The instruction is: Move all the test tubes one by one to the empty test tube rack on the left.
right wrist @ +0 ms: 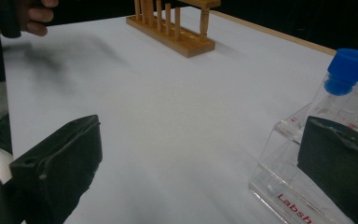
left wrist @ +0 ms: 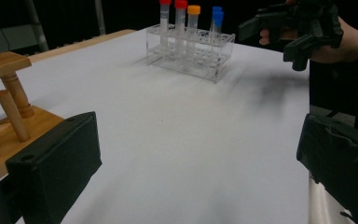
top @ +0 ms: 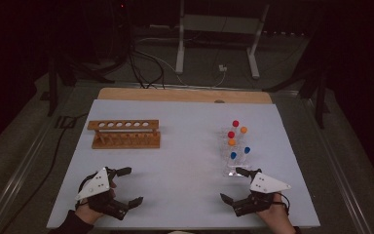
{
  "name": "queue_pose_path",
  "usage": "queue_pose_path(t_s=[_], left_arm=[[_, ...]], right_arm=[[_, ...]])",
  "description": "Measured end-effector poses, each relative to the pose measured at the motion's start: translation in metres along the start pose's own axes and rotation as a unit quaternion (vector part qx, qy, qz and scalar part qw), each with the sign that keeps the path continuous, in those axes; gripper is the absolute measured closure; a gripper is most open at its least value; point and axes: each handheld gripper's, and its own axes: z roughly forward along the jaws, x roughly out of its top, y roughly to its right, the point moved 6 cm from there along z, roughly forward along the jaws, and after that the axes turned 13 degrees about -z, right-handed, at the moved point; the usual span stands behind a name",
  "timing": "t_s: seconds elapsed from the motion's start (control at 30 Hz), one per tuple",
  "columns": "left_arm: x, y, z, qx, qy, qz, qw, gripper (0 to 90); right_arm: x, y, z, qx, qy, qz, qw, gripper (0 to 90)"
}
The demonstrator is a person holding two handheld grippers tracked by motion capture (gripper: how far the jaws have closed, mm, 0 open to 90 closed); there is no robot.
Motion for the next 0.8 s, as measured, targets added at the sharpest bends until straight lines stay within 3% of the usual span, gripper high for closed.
queue_pose_path(t_s=[0.23,0.43,0.7,0.8], left_arm=[[-0.0001,-0.0006,0.0011,0.008,-0.002,0.001,1.0,0.5],[0.0008,-0.0005,0.0005,0.007,0.002,0.002,1.0,0.5],[0.0026,-0.0006,-0.0008,0.004,0.01,-0.001,0.9999,0.5],[0.002,-0.0006,-0.0007,0.005,0.008,-0.001,1.0,0.5]], right_arm=[[-0.0019,0.0003,0.0008,0.007,-0.017,0.009,0.9998,0.0],[-0.0036,0.0013,0.0012,0.002,-0.032,-0.003,0.9995,0.0],[0.003,0.0001,-0.0035,-0.003,-0.018,0.0,0.9998,0.0],[0.0057,-0.0025,-0.0049,0.006,-0.019,0.004,0.9998,0.0]])
